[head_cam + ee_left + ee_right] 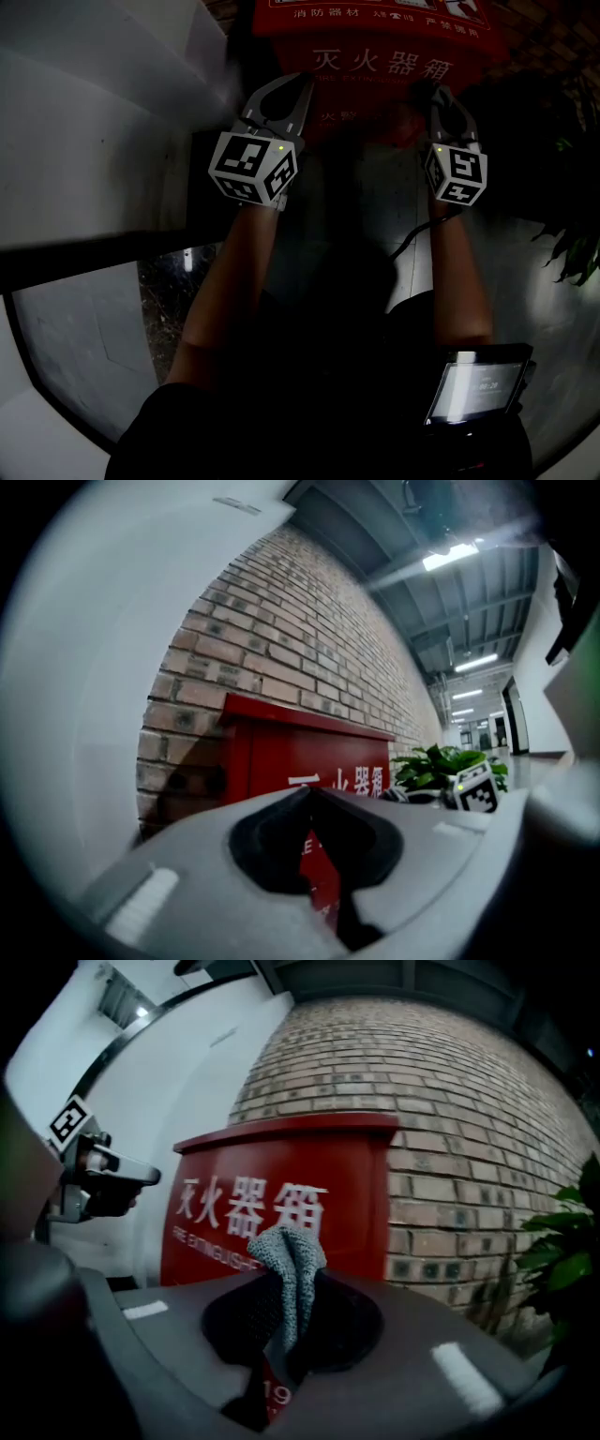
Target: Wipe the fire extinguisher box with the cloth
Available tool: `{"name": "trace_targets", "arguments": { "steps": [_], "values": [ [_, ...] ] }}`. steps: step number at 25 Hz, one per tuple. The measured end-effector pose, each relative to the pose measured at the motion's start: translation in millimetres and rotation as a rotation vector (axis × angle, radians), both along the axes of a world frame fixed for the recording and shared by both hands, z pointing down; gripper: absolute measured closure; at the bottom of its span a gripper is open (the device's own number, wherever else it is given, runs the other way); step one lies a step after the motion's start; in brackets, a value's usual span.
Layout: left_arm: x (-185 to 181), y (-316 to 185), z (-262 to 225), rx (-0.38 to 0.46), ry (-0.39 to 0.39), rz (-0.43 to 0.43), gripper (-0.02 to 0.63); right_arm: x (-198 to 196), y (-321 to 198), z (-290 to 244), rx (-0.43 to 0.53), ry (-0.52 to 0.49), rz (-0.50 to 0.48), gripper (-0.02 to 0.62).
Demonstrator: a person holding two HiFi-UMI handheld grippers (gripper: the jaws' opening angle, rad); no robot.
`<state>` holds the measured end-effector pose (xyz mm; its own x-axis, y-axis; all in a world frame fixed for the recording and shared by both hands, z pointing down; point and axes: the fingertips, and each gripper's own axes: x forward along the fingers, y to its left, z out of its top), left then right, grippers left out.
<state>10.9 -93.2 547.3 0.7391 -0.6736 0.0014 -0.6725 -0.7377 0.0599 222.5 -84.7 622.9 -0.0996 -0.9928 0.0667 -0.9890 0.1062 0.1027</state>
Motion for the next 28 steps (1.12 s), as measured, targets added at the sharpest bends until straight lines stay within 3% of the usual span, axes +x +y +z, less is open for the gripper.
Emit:
{"name": "trace_targets", "arguments": {
  "steps": [4, 9, 17, 21, 28],
  "values": [
    [-4, -7, 1, -0.015, 0.017, -0.025, 0.611, -71, -4, 15, -0.045, 0.020, -0.149, 0.560],
    [-15, -5, 8, -0.016, -0.015, -0.023, 0.609, -148, -18, 40, -0.098, 0.020, -0.286, 0.560],
    [-35, -6, 42, -0.046, -0.064, -0.015, 0.611, -236, -40, 79, -0.155, 0.013, -0.370, 0.560],
    [-39, -7, 43, -0.052, -0.055, -0.001, 0.609, -241, -47, 95, -0.187, 0.055, -0.338, 0.560],
    [-27, -12, 53, -0.041, -0.086, 0.021, 0.609, -187, -43, 110, -0.241, 0.059, -0.239, 0.560]
  ]
}}
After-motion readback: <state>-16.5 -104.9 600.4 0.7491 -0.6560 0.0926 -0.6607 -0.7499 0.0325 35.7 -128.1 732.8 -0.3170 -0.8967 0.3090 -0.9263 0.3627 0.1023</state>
